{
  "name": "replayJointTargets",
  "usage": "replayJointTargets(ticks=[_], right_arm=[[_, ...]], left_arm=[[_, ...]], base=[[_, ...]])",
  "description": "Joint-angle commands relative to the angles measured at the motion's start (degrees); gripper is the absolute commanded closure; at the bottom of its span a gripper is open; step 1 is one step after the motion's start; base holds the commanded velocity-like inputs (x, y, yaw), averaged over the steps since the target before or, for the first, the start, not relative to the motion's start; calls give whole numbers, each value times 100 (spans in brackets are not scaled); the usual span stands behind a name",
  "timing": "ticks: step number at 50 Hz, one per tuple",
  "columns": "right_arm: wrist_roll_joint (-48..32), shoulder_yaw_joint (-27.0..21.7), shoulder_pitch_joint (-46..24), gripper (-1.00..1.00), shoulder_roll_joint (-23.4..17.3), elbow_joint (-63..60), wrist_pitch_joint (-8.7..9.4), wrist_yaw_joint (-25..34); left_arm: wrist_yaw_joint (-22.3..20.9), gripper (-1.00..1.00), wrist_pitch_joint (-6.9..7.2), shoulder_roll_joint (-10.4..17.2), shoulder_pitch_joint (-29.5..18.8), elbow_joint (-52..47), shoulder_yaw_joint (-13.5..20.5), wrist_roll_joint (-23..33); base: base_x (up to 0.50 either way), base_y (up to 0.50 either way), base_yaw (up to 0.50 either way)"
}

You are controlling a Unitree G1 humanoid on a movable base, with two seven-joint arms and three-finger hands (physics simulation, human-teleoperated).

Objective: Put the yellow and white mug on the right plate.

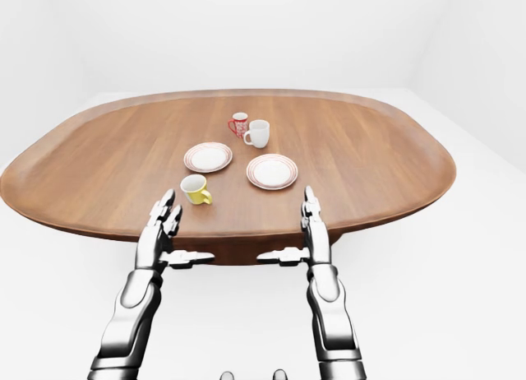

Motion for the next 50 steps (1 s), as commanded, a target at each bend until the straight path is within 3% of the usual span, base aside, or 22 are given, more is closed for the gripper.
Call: replayJointTargets(ticks=[1,2,3,5,13,22,28,45,48,50], right_arm=[[101,-173,27,-100,-90,-18,15,189],[116,-175,40,-100,-89,-80,71,197],[113,-166,71,-100,-93,-318,249,188],[123,-154,109,-100,-96,-650,326,212],[154,-187,103,-100,-104,-2133,326,160],[96,-256,21,-100,-125,-2708,326,127],[142,-273,52,-100,-90,-2805,326,198],[182,-379,-68,-100,-168,-2968,326,265],[-152,-277,-158,-100,-213,-2809,326,163],[212,-378,-83,-100,-140,-3127,326,376]], left_arm=[[-122,-91,117,44,104,-253,119,-72],[-120,-91,148,50,103,-282,119,-71],[-123,-91,300,63,126,-459,122,-79],[-127,-91,388,81,147,-719,130,-64],[-242,-91,388,186,125,-2670,340,-121],[-354,-91,388,254,-1,-3689,537,-137],[-420,-91,388,233,1,-3780,522,-52],[-470,-91,388,225,-19,-3684,545,7],[-473,-91,388,227,-16,-3704,552,10],[-473,-91,388,224,-7,-3668,544,22]], base=[[0,0,0],[0,0,0],[0,0,0],[0,0,0],[0,0,0],[0,0,0],[0,0,0],[0,0,50],[-1,6,0],[0,0,0]])
